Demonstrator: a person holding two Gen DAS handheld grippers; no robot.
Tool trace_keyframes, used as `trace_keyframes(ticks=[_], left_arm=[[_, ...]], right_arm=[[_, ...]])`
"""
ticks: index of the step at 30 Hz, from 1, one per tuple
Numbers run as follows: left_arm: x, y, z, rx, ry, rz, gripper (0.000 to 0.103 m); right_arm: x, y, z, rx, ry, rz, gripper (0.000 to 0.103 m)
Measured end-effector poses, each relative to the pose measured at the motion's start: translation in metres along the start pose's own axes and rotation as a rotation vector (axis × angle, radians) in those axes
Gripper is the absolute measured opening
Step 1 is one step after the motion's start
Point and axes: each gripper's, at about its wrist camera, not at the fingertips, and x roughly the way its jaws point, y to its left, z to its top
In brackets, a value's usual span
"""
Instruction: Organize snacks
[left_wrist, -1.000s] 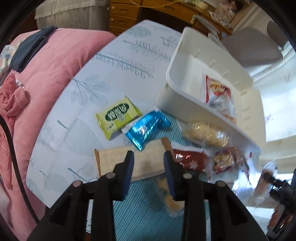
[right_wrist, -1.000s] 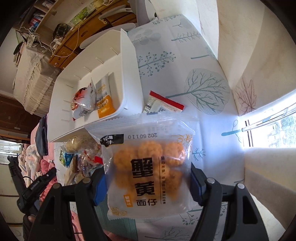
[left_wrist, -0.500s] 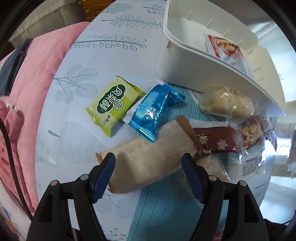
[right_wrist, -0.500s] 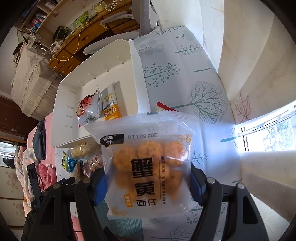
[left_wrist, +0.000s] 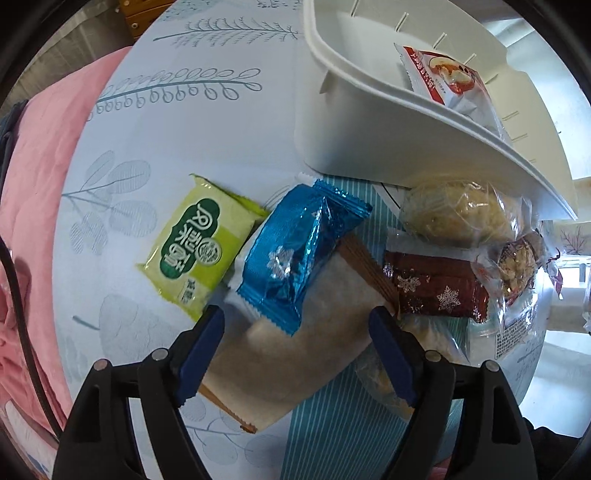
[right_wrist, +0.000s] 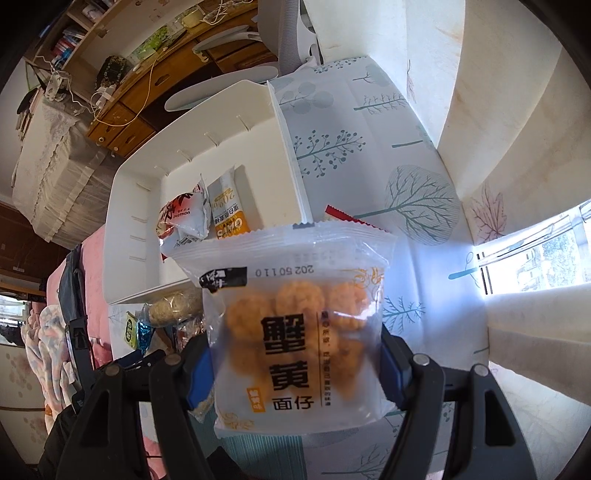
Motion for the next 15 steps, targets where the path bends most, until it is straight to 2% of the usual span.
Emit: trace_keyframes(ticks=[8,11,15], left_arm=[[0.009,0.002,0.014,0.027,-0.013,-0.008,0.079],[0.005,0.001,0.0,0.031,-0.025,-0.022,0.065],[0.002,0.007,-0.017,0.004,-0.026,-0.052,0.054]], right_arm=[[0.003,0.014,-0.001,0.015,0.005,-0.001,0.072],[0.005,0.02,-0.003,0.013,0.008,0.006,0.072],[0.006,0.027,-0.004,0.005,0.01,0.015,0.072]])
